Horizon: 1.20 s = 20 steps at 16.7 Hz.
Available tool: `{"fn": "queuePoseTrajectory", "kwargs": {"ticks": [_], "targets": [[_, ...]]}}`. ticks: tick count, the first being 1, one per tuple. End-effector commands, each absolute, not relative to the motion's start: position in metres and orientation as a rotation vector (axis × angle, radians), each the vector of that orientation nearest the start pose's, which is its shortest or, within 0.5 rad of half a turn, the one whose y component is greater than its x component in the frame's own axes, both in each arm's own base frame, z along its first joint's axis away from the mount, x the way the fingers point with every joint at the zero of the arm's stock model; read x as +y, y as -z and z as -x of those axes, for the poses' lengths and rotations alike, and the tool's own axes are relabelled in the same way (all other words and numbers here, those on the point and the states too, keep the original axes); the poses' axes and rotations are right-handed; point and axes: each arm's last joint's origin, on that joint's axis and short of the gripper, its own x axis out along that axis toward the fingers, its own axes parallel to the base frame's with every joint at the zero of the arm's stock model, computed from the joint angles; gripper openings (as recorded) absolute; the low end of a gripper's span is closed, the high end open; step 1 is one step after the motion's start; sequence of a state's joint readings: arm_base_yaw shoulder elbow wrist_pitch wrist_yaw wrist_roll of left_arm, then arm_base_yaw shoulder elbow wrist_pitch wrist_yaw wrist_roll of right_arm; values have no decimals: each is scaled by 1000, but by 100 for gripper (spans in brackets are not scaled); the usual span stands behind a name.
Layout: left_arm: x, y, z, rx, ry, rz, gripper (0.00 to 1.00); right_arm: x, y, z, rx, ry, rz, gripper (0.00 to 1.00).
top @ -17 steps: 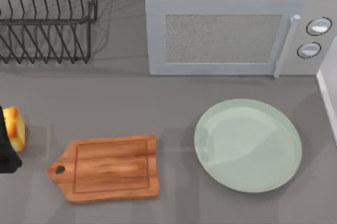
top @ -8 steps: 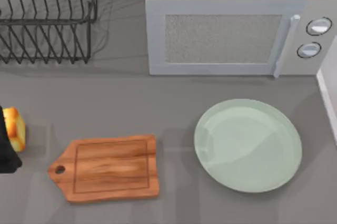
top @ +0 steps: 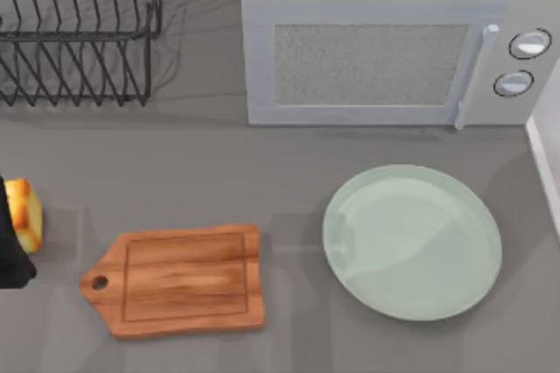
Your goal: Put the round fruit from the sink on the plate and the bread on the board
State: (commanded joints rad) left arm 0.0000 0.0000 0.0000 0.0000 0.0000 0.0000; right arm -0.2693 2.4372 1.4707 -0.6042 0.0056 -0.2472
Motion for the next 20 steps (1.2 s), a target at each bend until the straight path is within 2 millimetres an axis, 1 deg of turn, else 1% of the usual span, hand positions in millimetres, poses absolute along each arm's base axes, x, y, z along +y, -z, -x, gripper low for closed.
{"fn": "queuePoseTrajectory", "kwargs": {"ticks": [5, 6, 8, 9, 15, 16, 17, 20], "targets": [[-1, -160, -106, 0, 0, 0, 100, -107, -4, -401, 1571, 8, -8, 0], [-1, -160, -106, 0, 0, 0, 100, -107, -35, -408, 1515, 12, -11, 0], [-1, -160, -106, 0, 0, 0, 100, -108, -40, -410, 1512, 13, -11, 0], [-1, -160, -106, 0, 0, 0, 100, -108, -48, -411, 1511, 13, -11, 0], [-1, -160, -106, 0, 0, 0, 100, -108, -123, -409, 1522, 11, -13, 0], [-1, -160, -106, 0, 0, 0, 100, -108, -131, -409, 1517, 12, -12, 0], [-1, -160, -106, 0, 0, 0, 100, -107, -135, -408, 1515, 12, -11, 0], [-1, -160, -106, 0, 0, 0, 100, -107, -133, -408, 1517, 12, -13, 0]]}}
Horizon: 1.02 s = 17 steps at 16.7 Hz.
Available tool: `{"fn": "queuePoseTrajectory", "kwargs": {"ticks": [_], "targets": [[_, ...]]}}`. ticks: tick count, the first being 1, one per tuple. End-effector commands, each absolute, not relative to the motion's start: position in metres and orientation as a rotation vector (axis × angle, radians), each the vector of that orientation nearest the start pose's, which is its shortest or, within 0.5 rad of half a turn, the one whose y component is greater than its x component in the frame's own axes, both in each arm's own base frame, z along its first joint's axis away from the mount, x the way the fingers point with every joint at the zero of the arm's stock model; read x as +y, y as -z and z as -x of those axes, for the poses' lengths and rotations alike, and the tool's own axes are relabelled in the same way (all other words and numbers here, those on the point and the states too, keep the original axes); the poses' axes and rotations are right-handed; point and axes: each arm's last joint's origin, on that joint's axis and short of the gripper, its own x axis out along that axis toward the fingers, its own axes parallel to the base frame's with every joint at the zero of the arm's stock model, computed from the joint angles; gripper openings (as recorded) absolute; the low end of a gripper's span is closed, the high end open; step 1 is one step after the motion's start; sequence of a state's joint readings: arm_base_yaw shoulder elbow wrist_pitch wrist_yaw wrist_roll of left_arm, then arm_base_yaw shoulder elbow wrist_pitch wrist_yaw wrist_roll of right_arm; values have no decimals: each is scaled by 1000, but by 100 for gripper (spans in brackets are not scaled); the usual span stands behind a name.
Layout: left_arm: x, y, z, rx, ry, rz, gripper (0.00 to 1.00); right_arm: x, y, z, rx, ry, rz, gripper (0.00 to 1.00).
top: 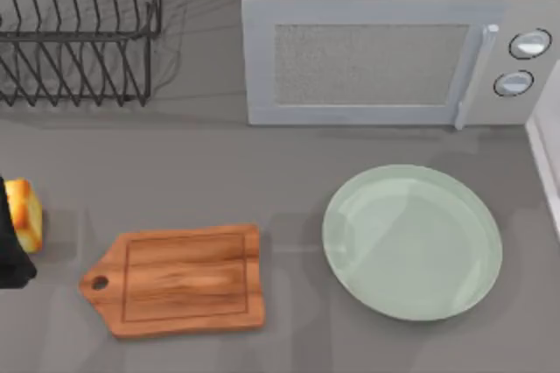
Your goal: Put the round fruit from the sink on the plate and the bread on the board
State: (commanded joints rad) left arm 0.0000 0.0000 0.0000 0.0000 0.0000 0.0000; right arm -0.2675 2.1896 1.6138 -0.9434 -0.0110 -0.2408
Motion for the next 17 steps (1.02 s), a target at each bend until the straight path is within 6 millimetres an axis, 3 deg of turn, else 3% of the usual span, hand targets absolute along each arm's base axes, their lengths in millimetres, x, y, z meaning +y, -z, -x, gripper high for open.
{"fn": "queuePoseTrajectory", "kwargs": {"ticks": [2, 6, 12, 15, 17], "targets": [[-1, -160, -106, 0, 0, 0, 100, -105, -139, -409, 1505, 15, -10, 0], [-1, -160, -106, 0, 0, 0, 100, -74, -185, -405, 1448, 27, 3, 0], [-1, -160, -106, 0, 0, 0, 100, 17, -263, -368, 1372, 13, -7, 0], [-1, -160, -106, 0, 0, 0, 100, 68, -282, -346, 1367, -15, -23, 0], [-1, -160, -106, 0, 0, 0, 100, 101, -283, -334, 1391, -33, -30, 0]]}}
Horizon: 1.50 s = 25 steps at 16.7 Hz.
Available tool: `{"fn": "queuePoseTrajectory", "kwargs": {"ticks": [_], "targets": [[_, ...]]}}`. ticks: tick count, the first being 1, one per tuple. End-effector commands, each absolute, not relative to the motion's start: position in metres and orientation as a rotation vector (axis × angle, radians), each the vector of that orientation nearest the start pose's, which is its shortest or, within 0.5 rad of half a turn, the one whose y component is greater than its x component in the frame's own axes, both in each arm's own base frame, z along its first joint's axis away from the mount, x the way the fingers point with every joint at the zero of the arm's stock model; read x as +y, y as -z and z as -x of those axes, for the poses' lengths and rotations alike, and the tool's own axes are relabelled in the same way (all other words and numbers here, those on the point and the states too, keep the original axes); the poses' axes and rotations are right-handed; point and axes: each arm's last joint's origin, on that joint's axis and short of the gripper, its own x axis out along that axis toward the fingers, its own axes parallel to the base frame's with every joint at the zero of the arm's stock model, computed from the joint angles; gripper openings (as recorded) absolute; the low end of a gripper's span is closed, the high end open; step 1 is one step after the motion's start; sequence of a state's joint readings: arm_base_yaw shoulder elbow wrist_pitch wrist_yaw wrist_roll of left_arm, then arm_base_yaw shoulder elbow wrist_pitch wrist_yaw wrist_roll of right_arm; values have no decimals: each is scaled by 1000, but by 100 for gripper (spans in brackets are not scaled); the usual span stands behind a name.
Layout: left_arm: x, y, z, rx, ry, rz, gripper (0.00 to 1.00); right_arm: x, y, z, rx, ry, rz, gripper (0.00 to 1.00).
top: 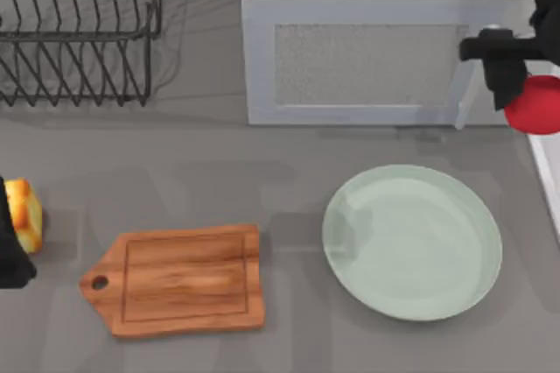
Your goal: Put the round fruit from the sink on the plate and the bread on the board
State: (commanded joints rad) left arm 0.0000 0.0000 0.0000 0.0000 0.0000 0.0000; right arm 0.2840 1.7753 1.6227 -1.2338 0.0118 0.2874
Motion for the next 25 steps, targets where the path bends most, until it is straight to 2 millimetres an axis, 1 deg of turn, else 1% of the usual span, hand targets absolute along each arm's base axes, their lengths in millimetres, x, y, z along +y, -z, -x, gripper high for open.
{"fn": "queuePoseTrajectory", "kwargs": {"ticks": [2, 4, 7, 9, 14, 25], "targets": [[-1, -160, -106, 0, 0, 0, 100, 132, -277, -324, 1430, -43, -31, 0], [-1, -160, -106, 0, 0, 0, 100, 159, -265, -316, 1478, -39, -26, 0], [-1, -160, -106, 0, 0, 0, 100, 186, -242, -312, 1544, -11, -13, 0], [-1, -160, -106, 0, 0, 0, 100, 194, -231, -312, 1568, 6, -8, 0], [-1, -160, -106, 0, 0, 0, 100, 195, -230, -312, 1571, 8, -8, 0], [-1, -160, -106, 0, 0, 0, 100, 195, -230, -312, 1571, 8, -8, 83]]}}
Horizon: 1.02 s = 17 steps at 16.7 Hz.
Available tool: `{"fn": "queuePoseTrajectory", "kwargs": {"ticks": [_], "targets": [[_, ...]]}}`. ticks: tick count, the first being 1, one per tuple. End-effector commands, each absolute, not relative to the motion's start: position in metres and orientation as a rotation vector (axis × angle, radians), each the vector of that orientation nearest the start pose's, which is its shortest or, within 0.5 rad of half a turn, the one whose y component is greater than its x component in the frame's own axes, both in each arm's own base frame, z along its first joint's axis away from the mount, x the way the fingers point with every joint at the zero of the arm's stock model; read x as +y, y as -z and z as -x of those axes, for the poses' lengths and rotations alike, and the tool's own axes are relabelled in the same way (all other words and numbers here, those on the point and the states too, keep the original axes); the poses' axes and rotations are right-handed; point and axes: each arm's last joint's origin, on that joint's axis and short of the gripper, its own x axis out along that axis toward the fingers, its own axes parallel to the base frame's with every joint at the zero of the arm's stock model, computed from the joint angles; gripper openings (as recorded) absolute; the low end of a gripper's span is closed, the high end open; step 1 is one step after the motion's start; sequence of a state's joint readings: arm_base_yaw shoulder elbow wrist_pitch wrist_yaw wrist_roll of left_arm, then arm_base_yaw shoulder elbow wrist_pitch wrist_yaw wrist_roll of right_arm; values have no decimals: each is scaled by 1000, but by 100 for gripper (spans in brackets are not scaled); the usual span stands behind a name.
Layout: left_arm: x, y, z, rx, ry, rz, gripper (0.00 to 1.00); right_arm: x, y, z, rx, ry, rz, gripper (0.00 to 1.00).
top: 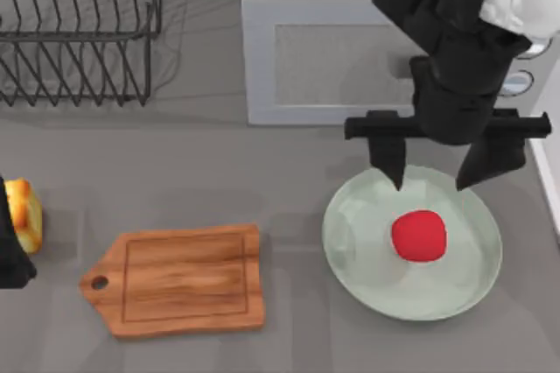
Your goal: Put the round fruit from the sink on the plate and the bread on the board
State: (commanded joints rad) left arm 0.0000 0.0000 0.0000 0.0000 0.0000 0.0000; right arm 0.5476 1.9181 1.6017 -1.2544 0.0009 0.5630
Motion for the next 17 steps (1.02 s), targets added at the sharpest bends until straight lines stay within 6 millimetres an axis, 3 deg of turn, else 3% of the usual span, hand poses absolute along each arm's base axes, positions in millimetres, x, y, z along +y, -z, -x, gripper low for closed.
{"fn": "queuePoseTrajectory", "kwargs": {"ticks": [2, 3, 13, 17], "targets": [[-1, -160, -106, 0, 0, 0, 100, 195, -230, -312, 1571, 8, -8, 98], [-1, -160, -106, 0, 0, 0, 100, 195, -230, -312, 1571, 8, -8, 100], [-1, -160, -106, 0, 0, 0, 100, 192, -232, -311, 1561, 5, -14, 100], [-1, -160, -106, 0, 0, 0, 100, 167, -247, -300, 1456, -40, -57, 100]]}}
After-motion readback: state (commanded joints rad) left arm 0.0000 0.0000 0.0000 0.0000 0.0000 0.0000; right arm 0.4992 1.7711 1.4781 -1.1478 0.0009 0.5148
